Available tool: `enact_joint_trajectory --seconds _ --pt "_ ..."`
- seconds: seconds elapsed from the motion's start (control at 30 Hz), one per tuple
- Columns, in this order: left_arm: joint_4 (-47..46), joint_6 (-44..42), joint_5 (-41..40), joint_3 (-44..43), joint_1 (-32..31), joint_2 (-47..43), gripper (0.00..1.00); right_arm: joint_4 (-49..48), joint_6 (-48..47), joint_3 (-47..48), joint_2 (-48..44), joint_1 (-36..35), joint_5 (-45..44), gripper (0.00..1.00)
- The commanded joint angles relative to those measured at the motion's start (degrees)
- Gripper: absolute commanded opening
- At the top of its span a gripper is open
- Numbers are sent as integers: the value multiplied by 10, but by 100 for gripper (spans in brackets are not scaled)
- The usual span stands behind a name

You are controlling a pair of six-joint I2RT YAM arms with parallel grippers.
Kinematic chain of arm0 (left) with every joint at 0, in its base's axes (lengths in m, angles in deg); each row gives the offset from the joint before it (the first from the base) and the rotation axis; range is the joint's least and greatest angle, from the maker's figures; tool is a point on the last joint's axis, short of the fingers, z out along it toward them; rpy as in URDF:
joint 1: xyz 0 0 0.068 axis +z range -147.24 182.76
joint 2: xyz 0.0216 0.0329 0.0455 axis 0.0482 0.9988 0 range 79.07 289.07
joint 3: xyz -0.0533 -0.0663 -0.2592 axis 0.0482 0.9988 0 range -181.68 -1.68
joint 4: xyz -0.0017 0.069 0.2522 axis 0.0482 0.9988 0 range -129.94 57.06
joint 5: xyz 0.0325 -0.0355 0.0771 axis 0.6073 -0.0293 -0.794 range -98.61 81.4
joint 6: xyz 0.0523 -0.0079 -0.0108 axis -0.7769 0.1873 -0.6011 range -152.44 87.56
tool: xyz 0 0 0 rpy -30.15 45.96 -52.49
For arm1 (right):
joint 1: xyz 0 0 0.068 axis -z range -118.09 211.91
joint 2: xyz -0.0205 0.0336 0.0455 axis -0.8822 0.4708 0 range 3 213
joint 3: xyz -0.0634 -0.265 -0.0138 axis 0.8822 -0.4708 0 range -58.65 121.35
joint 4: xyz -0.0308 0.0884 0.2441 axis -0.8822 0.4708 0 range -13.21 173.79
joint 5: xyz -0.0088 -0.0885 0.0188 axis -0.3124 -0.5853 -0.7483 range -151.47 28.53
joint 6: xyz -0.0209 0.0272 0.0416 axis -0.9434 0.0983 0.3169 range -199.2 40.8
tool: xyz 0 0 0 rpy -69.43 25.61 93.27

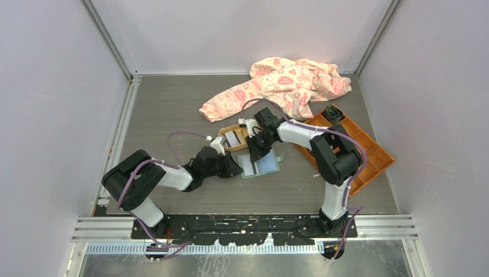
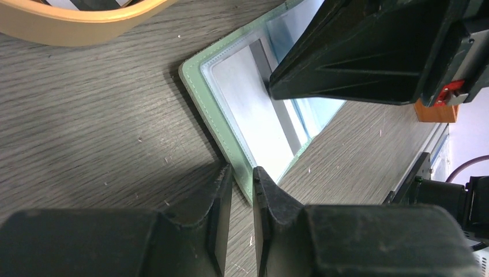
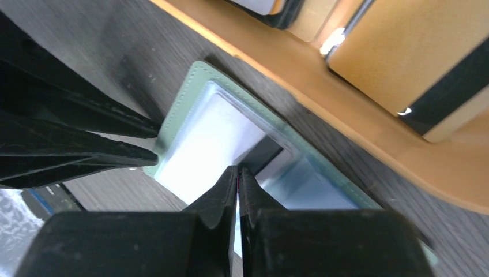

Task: Put the credit cards into the card holder
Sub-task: Insert the credit card into the card holder.

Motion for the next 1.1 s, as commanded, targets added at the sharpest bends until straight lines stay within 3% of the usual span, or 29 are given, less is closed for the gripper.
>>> enact_joint_trajectory --seconds 0.0,0.23,0.33,0.6,0.8,1.07 --pt "44 -14 0 10 -3 16 22 -15 20 13 3 -2 53 10" --pt "67 -14 -18 23 -3 -23 23 -14 10 -1 -57 29 43 13" --pt "79 -15 -21 22 -3 -39 24 -19 22 -11 -56 29 48 25" --pt "81 -16 -16 13 -3 -29 25 -10 49 0 -5 29 40 43" --pt "61 -14 -2 5 -4 -2 25 -11 56 3 17 29 47 43" --pt "47 -11 6 0 -4 20 24 -31 93 0 33 29 141 41"
